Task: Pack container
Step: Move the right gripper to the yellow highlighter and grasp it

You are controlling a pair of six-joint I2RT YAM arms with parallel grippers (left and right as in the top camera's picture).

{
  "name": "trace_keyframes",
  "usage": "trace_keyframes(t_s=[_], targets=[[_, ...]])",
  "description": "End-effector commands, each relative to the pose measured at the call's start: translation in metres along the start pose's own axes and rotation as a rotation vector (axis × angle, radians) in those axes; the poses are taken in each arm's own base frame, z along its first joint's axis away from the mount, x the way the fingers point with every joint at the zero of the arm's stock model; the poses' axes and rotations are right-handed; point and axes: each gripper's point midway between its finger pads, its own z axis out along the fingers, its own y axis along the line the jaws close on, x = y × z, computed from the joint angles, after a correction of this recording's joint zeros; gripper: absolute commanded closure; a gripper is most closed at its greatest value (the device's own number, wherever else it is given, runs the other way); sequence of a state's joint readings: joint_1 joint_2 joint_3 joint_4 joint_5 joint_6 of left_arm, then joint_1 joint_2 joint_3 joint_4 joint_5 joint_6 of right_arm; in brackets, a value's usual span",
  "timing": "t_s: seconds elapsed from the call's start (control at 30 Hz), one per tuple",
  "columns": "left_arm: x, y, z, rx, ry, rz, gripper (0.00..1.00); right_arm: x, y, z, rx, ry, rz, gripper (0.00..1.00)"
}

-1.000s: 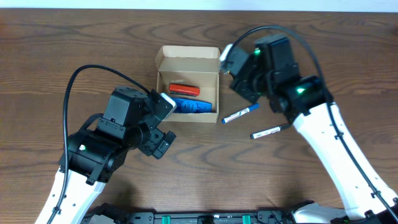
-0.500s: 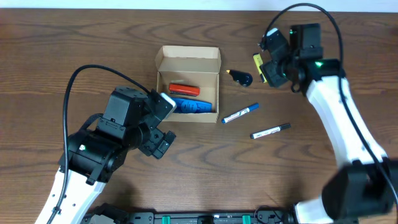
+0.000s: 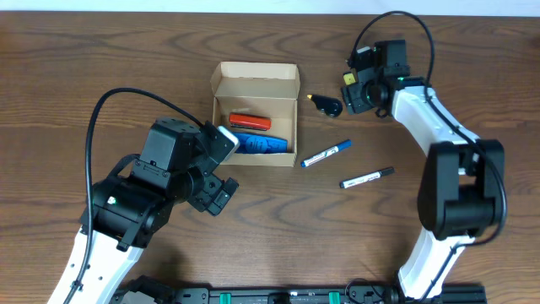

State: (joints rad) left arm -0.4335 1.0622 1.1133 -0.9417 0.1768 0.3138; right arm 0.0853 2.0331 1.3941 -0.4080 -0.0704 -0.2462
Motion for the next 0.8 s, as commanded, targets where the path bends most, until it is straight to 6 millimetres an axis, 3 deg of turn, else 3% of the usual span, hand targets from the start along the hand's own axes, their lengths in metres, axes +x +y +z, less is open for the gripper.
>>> trace_keyframes(t_s=[0.0,0.2,0.43,0.77], targets=[[-0.005,0.001,-0.006,-0.004,-0.022,-0.004,0.05,0.006,-0.006,0.015,0.003,0.009,0.063,0.27],[-0.005,0.001,-0.006,-0.004,-0.022,-0.004,0.05,0.01,-0.007,0.033,0.005,0.012,0.086,0.28],[-0.005,0.001,-0.006,-0.004,-0.022,-0.004,0.05,0.016,-0.011,0.039,0.009,0.026,0.095,0.34],[-0.005,0.001,-0.006,-0.004,-0.022,-0.004,0.05,0.019,-0.013,0.04,0.009,0.033,0.101,0.59]])
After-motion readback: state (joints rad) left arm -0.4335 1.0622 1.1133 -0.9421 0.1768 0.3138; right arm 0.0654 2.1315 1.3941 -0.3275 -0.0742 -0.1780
